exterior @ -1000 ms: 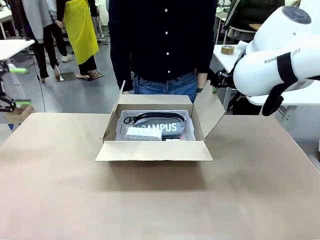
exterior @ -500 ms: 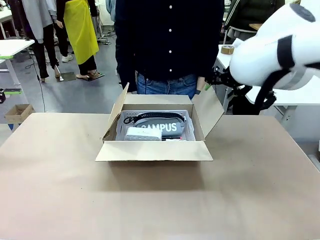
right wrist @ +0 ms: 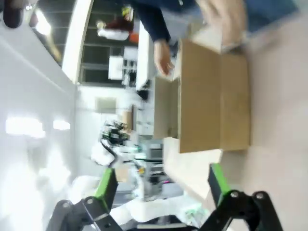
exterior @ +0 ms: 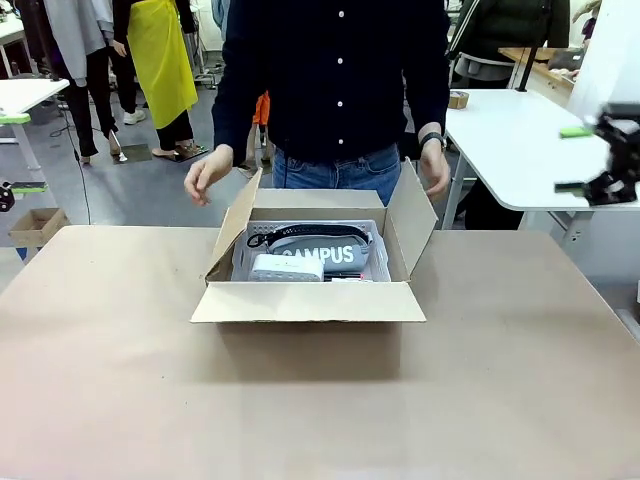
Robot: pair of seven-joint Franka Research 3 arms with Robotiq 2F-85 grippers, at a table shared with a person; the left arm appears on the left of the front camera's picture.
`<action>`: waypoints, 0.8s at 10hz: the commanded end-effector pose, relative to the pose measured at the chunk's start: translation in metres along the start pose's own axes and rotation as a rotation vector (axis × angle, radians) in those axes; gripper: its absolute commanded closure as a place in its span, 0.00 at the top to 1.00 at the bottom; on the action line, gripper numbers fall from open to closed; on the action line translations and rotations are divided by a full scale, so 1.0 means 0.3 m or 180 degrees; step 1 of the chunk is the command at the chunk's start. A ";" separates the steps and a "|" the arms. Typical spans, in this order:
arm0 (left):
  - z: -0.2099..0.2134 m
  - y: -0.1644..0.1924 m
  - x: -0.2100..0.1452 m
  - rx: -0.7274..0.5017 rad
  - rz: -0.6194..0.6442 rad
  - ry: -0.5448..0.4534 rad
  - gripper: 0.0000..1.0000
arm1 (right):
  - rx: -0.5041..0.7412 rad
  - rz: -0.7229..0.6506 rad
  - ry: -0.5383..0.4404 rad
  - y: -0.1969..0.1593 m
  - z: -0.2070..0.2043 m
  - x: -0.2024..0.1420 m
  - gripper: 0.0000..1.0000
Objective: Pack the gift set into the box.
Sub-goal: Lift both hands away from the flaps of the Package Box, then press and hold the closed box until the human finishes sealing it.
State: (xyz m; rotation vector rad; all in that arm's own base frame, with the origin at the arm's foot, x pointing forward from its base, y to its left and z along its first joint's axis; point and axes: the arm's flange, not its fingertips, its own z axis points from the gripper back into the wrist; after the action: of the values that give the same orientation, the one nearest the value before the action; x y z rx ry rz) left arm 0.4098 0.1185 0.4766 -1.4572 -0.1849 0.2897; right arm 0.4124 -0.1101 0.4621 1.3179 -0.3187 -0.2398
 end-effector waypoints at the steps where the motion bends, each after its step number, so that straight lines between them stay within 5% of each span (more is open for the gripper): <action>1: 0.002 -0.002 -0.008 -0.0027 -0.0075 0.0005 1.00 | -0.0157 -0.0632 0.0234 -0.188 -0.112 0.182 1.00; 2: 0.002 -0.002 -0.008 -0.0027 -0.0075 0.0005 1.00 | -0.0536 -0.0749 -0.0021 -0.200 -0.183 0.208 1.00; 3: 0.002 -0.002 -0.008 -0.0027 -0.0075 0.0005 1.00 | 0.0111 -0.0358 0.0081 -0.124 0.018 0.023 1.00; 8: 0.002 -0.002 -0.008 -0.0027 -0.0075 0.0005 1.00 | 0.0111 -0.0358 0.0081 -0.124 0.018 0.023 1.00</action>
State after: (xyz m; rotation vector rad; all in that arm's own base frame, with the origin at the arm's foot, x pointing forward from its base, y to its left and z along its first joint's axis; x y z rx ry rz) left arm 0.4101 0.1188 0.4768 -1.4560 -0.1860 0.2893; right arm 0.4195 -0.1307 0.4370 1.3683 -0.2351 -0.3196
